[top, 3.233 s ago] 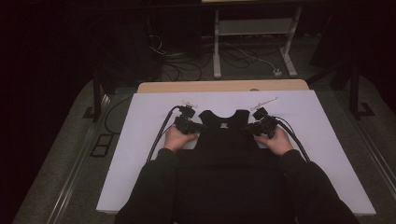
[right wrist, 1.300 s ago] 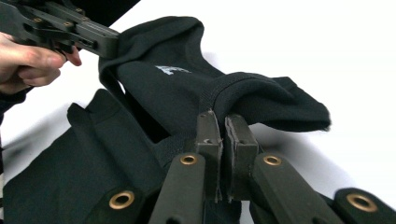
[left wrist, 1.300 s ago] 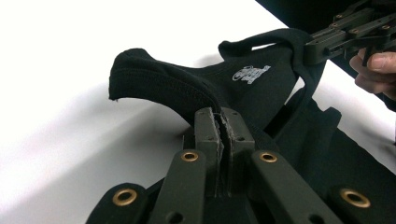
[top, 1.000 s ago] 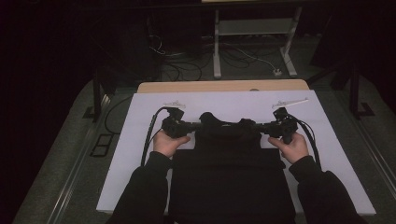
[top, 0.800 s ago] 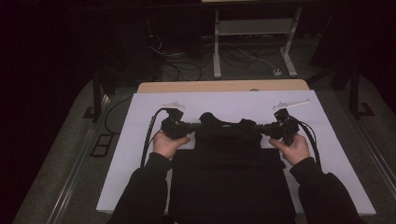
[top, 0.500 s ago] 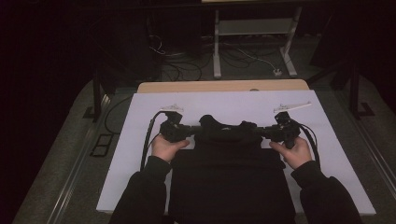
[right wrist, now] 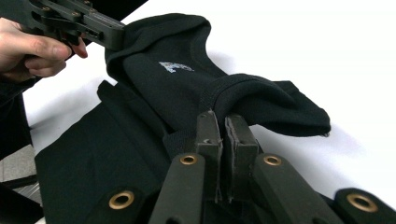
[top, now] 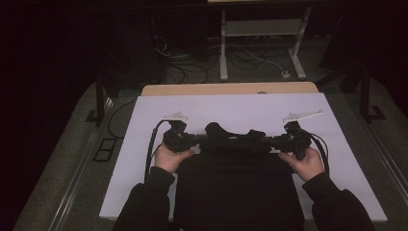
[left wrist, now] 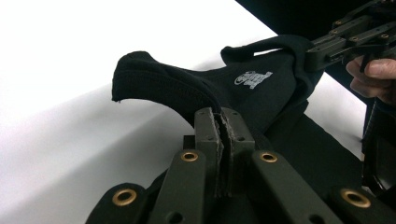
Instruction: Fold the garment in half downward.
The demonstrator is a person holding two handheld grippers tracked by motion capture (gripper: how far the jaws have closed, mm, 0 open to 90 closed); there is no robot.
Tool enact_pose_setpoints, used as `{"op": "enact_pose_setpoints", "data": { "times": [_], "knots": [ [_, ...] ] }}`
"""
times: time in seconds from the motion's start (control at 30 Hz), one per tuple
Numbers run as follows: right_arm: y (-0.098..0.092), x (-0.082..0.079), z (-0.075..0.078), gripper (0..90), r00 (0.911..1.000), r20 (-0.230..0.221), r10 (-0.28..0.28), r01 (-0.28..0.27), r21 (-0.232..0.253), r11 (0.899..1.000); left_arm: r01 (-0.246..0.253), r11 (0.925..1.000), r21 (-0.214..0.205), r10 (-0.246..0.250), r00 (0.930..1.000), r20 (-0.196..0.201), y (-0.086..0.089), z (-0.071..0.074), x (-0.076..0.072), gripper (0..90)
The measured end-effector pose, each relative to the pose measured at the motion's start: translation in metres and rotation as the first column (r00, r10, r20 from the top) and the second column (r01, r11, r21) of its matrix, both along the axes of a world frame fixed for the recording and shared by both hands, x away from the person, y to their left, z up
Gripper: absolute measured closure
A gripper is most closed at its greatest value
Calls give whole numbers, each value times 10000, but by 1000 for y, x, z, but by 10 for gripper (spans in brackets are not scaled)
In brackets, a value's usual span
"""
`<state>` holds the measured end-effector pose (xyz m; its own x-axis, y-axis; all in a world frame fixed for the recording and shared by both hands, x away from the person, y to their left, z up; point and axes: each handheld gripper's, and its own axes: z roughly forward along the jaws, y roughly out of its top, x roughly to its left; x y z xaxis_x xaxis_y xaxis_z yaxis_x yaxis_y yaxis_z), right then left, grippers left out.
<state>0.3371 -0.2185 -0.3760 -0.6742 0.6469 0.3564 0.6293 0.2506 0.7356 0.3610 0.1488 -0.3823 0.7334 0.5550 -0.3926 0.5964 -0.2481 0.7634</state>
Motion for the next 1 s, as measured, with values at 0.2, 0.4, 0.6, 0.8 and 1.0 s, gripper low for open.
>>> {"op": "enact_pose_setpoints", "data": {
  "times": [0.2, 0.4, 0.6, 0.8, 1.0],
  "knots": [
    [2, -7, -2, 840, 10000, -38, 31, -31, -43, 10000, -30, 10000, 52, 31, 9998, -186, 0, -3, -7, 853],
    [3, -13, -5, 839, 9998, -147, 116, -117, -54, 9999, -59, 10000, -9, 58, 9997, -251, 2, -5, -14, 853],
    [4, -20, -5, 839, 9995, -183, 239, -240, -77, 9997, 75, 10000, 56, -74, 9997, -245, 3, -4, -21, 853],
    [5, -27, -4, 839, 9993, -124, 352, -354, -148, 9993, 175, 9998, 61, -173, 9996, -239, 3, -3, -29, 853],
    [6, -35, -4, 839, 9981, -51, 609, -610, -145, 9980, 311, 9995, 50, -310, 9992, -235, 2, -5, -36, 853]
  ]
}}
